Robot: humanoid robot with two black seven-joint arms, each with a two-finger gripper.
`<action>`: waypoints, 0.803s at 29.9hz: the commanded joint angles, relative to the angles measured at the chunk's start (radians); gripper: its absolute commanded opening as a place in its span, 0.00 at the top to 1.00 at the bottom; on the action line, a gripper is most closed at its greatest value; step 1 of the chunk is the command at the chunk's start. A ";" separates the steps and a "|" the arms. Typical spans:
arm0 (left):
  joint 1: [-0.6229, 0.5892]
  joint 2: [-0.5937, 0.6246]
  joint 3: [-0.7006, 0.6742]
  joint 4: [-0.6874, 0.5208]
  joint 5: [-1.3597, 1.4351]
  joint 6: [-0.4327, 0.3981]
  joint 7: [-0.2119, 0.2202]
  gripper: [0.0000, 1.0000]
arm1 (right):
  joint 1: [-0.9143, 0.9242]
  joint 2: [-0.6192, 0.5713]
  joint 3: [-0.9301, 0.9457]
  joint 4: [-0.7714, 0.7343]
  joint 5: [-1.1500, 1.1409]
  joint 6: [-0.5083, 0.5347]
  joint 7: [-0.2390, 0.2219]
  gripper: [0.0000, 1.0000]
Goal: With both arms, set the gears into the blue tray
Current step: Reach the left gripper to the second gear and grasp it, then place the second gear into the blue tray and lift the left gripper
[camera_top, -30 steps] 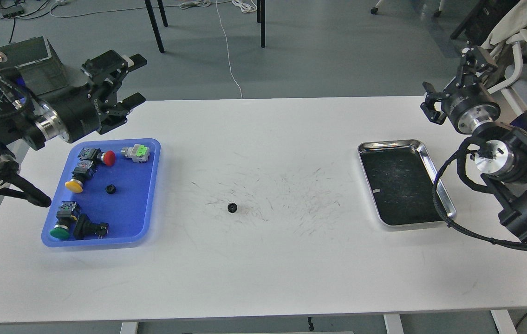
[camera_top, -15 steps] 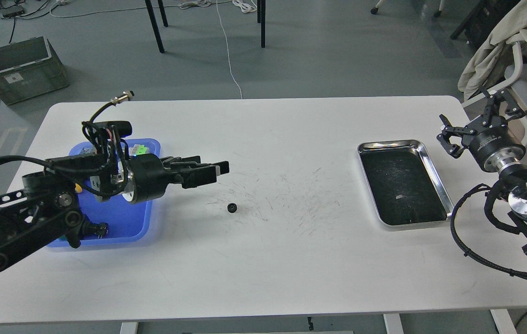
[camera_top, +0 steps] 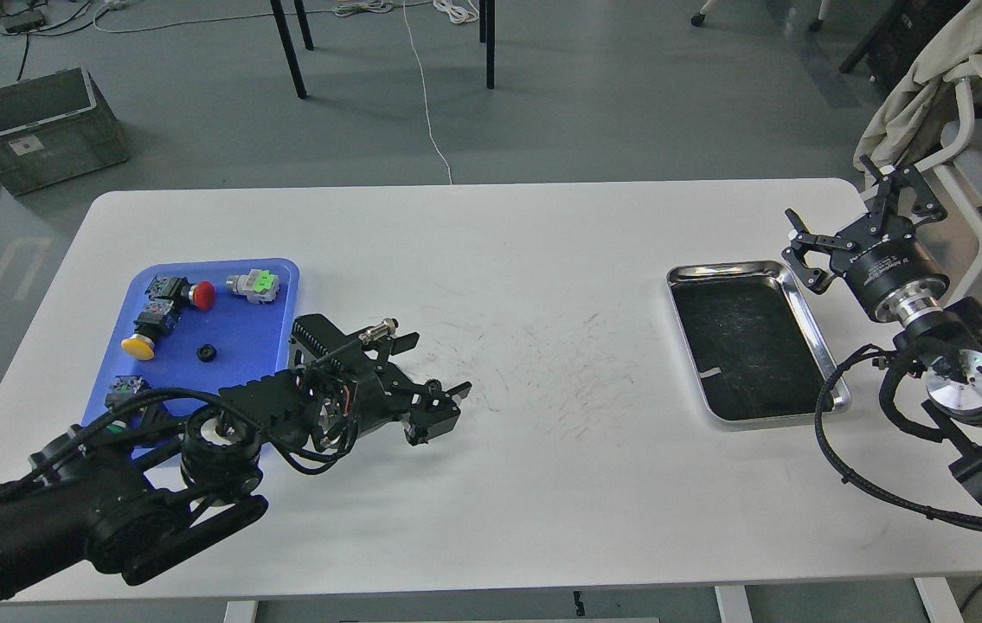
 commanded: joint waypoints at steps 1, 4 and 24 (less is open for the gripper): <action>0.006 -0.031 0.001 0.046 0.000 0.015 -0.004 0.09 | 0.003 0.000 0.000 0.002 0.000 -0.006 0.003 0.05; 0.009 -0.046 -0.001 0.076 0.000 0.032 -0.006 0.11 | 0.001 -0.002 -0.002 0.013 0.000 -0.016 0.004 0.05; 0.044 -0.042 0.001 0.133 0.000 0.050 -0.024 0.80 | 0.001 -0.008 -0.003 0.010 0.000 -0.041 0.003 0.05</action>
